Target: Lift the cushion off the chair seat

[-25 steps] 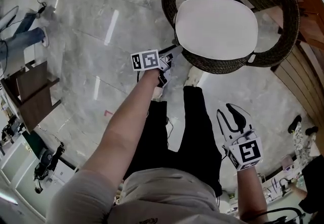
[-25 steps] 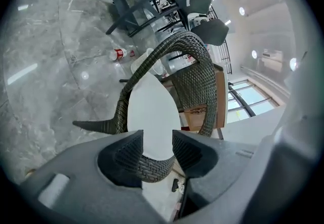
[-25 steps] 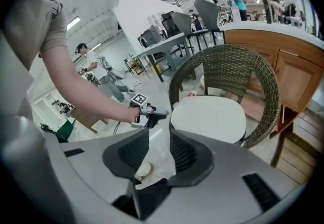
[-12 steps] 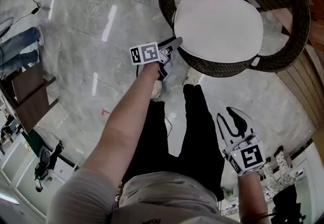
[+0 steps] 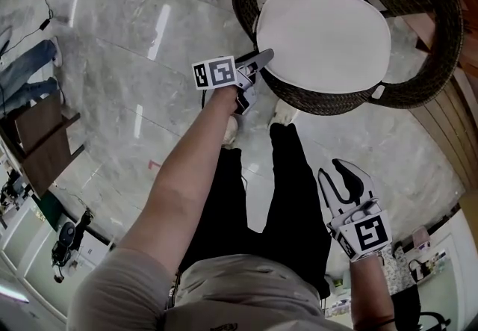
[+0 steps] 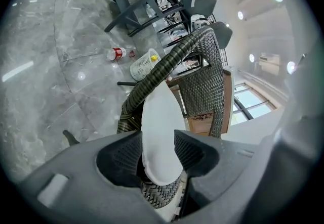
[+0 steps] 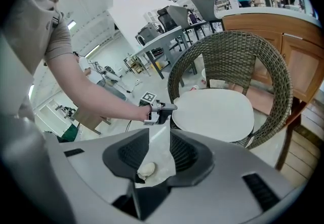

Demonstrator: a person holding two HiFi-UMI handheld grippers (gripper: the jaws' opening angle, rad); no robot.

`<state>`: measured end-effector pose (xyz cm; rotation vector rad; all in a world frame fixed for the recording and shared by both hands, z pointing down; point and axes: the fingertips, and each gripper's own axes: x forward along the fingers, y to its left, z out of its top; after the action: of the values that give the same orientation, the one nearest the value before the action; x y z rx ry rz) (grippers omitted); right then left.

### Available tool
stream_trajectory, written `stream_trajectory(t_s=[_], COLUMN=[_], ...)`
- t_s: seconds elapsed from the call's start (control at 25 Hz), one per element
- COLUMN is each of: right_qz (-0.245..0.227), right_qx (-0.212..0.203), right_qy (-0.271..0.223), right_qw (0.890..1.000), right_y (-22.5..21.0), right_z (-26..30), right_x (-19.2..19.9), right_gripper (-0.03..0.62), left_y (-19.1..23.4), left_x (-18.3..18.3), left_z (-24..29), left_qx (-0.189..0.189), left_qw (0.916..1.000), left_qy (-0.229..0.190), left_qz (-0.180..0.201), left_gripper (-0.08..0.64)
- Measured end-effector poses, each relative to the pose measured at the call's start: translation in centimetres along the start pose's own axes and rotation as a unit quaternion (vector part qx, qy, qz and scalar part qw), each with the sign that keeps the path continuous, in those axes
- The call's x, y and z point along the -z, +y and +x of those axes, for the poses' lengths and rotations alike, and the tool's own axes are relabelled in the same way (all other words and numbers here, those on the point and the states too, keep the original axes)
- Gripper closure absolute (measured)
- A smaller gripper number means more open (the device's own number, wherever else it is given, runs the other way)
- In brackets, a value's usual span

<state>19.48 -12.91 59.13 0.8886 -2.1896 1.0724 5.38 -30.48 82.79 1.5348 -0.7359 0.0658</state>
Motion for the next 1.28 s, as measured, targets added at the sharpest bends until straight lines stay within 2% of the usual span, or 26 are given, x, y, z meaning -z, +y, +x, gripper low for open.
stream_trajectory(t_s=[0.24,0.52,0.64,0.76,0.84,0.92,1.28], right_qz=[0.007,0.015,0.018,0.019,0.020,0.021,0.031], right_qx=[-0.001,0.001,0.003,0.005,0.006,0.007,0.015], right_qy=[-0.001,0.000,-0.001,-0.002,-0.002,-0.003,-0.010], right_qw=[1.000,1.000,1.000,1.000,1.000,1.000,0.999], right_y=[-0.2,-0.7,-1.0,-1.3,-1.4,-1.5,-2.1], right_z=[0.1,0.1,-0.1,-0.2,-0.3,-0.4,-1.2], right_x=[0.2,0.8,1.0,1.2,1.2,1.3,2.0], right_gripper=[0.457,0.459,0.460,0.460,0.462,0.463,0.465], left_y=[-0.4,-1.5,-2.7,-4.7,-5.9,-6.3,-6.0], left_x=[-0.4,0.4,0.5,0.7,0.4,0.3,0.5], left_z=[0.5,1.8,2.6,4.4,5.7,6.6,6.9], left_qx=[0.024,0.059,0.086,0.109,0.118,0.118,0.113], left_qw=[0.9995,0.9975,0.9951,0.9930,0.9921,0.9923,0.9926], left_qy=[-0.005,0.019,0.016,0.023,0.018,0.017,0.021], left_qz=[-0.021,-0.033,-0.046,-0.039,-0.037,-0.036,-0.038], left_gripper=[0.371,0.373,0.374,0.379,0.419,0.450,0.477])
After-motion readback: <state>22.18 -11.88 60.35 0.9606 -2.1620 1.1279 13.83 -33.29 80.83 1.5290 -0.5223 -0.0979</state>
